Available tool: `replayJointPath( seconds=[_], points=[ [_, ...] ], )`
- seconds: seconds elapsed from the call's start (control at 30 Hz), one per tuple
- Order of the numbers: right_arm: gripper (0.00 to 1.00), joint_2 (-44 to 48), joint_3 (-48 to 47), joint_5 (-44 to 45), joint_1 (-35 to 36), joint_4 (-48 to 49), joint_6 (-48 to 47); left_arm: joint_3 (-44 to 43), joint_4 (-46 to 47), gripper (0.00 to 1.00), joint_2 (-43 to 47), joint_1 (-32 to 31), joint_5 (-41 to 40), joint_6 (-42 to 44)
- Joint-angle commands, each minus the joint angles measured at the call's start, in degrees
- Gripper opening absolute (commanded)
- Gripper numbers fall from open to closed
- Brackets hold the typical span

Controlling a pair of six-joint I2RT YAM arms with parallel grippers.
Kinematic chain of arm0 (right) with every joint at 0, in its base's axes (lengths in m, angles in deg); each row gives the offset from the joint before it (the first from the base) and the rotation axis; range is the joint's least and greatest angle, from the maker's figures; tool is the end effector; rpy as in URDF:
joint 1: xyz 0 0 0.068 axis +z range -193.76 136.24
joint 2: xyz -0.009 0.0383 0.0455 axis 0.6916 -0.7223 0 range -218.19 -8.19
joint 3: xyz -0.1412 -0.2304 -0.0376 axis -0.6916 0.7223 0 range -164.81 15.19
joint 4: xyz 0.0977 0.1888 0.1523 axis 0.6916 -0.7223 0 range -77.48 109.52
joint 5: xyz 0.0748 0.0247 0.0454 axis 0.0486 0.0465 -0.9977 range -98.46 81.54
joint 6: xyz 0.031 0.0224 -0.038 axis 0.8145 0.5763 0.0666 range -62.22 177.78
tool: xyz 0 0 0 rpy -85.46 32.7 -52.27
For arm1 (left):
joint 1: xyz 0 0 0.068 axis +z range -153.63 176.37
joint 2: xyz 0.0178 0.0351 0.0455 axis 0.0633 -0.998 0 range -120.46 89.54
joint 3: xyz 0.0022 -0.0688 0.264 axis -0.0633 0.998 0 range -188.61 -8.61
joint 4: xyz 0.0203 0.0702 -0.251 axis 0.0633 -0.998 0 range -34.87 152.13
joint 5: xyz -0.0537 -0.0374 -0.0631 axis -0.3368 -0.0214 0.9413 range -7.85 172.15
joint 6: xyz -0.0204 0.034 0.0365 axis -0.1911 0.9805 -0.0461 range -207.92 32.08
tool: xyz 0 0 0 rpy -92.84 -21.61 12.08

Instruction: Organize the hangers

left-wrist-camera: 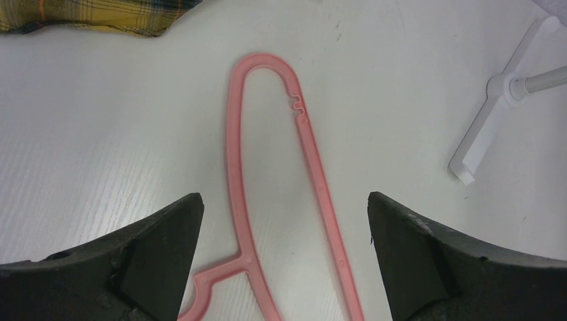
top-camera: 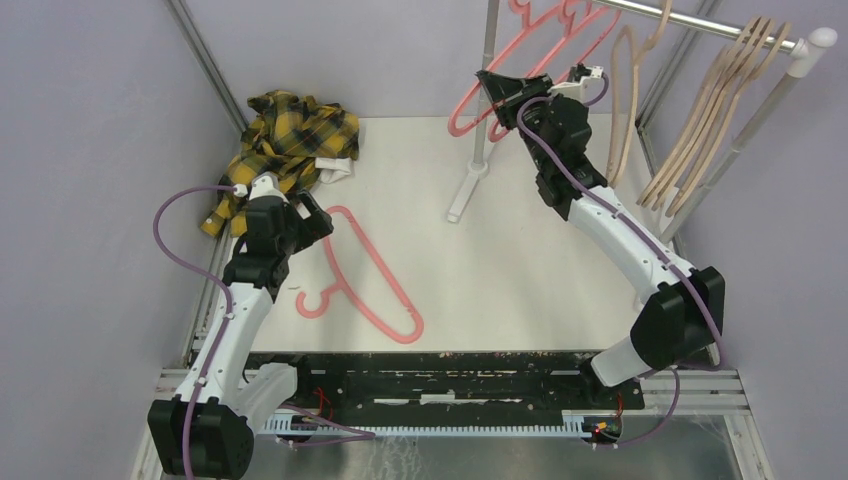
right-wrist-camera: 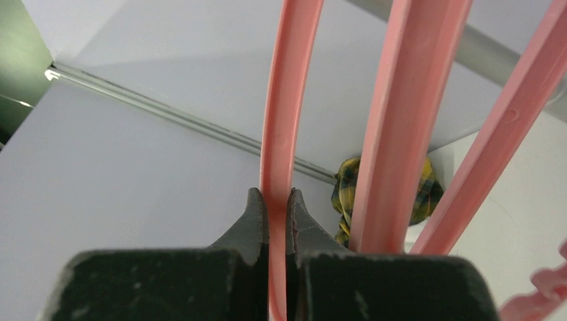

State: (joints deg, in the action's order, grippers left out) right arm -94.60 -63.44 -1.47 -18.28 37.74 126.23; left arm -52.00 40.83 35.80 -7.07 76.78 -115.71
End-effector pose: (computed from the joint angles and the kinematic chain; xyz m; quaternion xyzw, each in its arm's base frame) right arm 0.3286 0.1518 0.4231 0.2775 0.5772 0.5340 0.5520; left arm 0.2085 -0.0092 0.2840 -0.2062 0.8477 -0.0918 0.4800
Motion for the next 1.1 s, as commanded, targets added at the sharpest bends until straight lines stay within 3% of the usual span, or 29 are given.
replayJointPath(
  seconds=[0.0, 0.43, 0.9, 0.97, 1.07],
  points=[
    [0.01, 0.4, 0.8, -0.5, -3.3, 8.9, 8.9, 0.1, 2.3, 0.99, 0.1, 0.5, 1.0, 3.1],
    [0.01, 12.2, 12.3, 6.0, -7.9, 7.5, 12.9, 0.1, 2.3, 0.99, -0.1, 0.5, 1.3, 3.3],
    [0.01, 33.8, 20.3, 15.8, -12.8, -9.1, 6.4, 0.9, 2.1, 0.99, 1.3, 0.6, 1.5, 2.8],
    [0.03, 34.5, 19.7, 16.0, -12.8, -12.2, 6.2, 0.9, 2.1, 0.99, 1.3, 0.5, 1.7, 2.8],
    [0.22, 34.6, 18.8, 16.1, -12.8, -16.4, 6.7, 1.0, 2.2, 0.99, 1.5, 0.5, 1.7, 2.8]
  ],
)
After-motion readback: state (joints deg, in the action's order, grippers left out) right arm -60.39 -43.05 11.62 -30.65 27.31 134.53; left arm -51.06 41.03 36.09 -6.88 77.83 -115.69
